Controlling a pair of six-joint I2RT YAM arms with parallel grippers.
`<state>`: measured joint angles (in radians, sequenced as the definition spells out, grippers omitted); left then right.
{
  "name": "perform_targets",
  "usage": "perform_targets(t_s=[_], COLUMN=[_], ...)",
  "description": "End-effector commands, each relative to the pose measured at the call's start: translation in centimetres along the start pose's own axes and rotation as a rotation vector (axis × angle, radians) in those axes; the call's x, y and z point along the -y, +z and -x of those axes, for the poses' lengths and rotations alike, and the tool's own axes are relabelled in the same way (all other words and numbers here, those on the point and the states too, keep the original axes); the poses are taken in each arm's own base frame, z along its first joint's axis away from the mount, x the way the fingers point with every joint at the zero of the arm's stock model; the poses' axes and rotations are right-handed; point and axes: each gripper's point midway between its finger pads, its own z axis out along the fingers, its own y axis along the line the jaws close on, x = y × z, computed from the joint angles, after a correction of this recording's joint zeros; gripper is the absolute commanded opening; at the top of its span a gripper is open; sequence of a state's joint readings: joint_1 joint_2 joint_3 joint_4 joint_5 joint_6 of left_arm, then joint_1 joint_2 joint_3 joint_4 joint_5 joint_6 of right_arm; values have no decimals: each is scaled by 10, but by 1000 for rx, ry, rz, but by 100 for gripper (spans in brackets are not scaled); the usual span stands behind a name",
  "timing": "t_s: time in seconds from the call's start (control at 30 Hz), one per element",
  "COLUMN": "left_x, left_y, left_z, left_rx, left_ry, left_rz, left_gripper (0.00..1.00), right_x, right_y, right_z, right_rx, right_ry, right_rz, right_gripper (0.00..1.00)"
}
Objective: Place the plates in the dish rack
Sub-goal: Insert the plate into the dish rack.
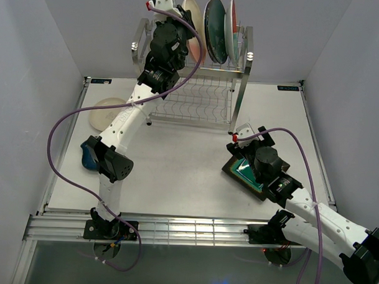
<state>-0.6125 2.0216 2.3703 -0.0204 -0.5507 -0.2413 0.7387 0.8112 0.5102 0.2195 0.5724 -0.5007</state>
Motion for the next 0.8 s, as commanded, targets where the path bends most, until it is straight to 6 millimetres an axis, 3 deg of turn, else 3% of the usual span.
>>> perform_targets(t_s=[0.0,0.33,0.77], left_x=[18,18,20], left_y=[5,7,9], left_z=[31,24,-1], left_rx=[87,78,33], left_ry=[-109,-92,-87], left_rz=[-98,-100,-122], left_gripper=[0,28,39], right_x=[8,8,10], right_y=[1,1,1], right_z=[13,12,12], right_rx=[45,41,43], right_ry=[43,40,43], right_rz=[-32,-30,-36], right_gripper=[92,92,92])
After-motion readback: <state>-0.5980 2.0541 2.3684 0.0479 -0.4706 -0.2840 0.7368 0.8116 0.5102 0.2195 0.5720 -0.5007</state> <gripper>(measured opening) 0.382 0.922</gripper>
